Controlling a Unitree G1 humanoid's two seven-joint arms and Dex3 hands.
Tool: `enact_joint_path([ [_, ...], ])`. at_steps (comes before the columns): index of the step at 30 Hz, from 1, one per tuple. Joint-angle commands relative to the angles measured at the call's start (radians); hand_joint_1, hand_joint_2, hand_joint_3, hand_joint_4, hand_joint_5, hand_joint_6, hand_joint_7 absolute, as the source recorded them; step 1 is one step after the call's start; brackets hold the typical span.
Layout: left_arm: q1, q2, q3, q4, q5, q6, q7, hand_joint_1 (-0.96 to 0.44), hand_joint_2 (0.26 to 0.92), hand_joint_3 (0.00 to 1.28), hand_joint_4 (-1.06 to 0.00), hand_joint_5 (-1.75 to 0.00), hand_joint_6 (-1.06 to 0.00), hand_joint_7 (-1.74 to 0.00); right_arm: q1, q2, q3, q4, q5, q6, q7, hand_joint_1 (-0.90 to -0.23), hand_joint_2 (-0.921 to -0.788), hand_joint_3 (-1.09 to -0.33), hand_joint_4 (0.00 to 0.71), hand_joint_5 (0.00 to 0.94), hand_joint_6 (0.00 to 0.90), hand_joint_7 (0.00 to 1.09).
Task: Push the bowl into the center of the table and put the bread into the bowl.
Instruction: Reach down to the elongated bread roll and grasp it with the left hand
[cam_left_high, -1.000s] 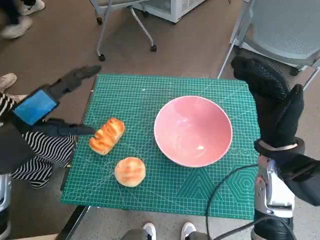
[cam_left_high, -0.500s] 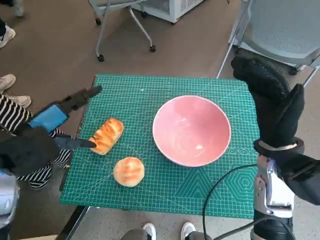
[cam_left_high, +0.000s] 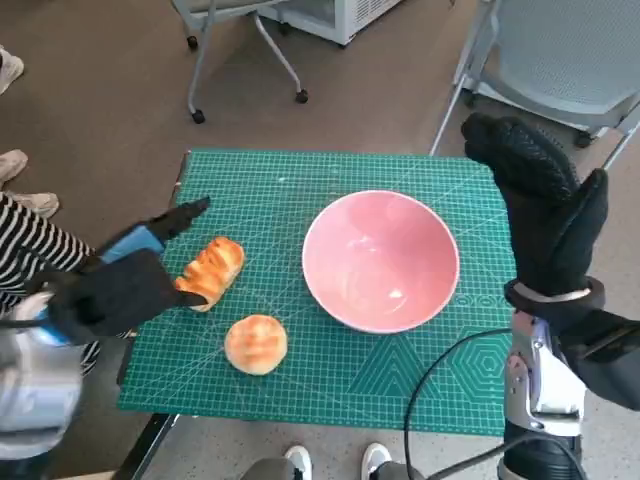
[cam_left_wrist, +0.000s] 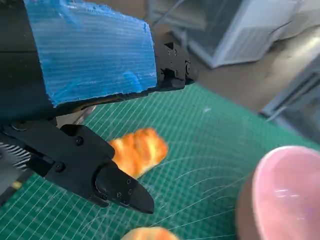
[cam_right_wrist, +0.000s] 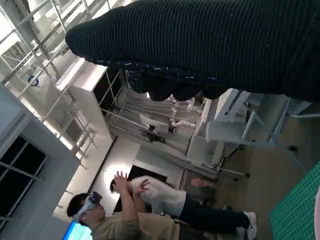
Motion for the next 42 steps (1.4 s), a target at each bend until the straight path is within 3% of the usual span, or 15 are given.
enact_joint_path([
  [1,-0.031,-0.026,-0.031,0.058,0.028,0.024,0.02,-0.41,0.785,0.01,-0.12,-0.01,-0.2,-0.01,0.02,-0.001,0.0,0.006,0.0,0.016,-0.004,-0.695,-0.921,-0.635,0.224,0.008,0.119,0.52],
  [26,-0.142,-0.181,-0.141,0.517,0.081,-0.089,0.138,-0.38,0.833,0.01,-0.2,-0.02,-0.24,-0.02,0.017,0.003,0.002,0.016,0.0,0.009,0.0,-0.698,-0.921,-0.633,0.216,0.001,0.113,0.51],
  [38,-0.181,-0.237,-0.166,0.706,0.117,-0.151,0.209,-0.32,0.838,0.0,-0.69,-0.15,-0.52,-0.11,0.019,0.002,-0.002,0.018,0.01,0.01,0.005,-0.694,-0.921,-0.631,0.214,0.0,0.115,0.51],
  [40,-0.186,-0.241,-0.169,0.734,0.123,-0.167,0.22,-0.27,0.832,0.0,-0.69,-0.66,-0.59,-0.14,0.019,0.002,-0.002,0.018,0.012,0.009,0.006,-0.694,-0.921,-0.63,0.214,0.0,0.116,0.51],
  [42,-0.187,-0.242,-0.17,0.756,0.129,-0.188,0.233,-0.23,0.83,0.0,-0.68,-1.0,-0.63,-0.21,0.02,0.003,-0.002,0.018,0.014,0.008,0.008,-0.694,-0.921,-0.63,0.214,0.0,0.116,0.51],
])
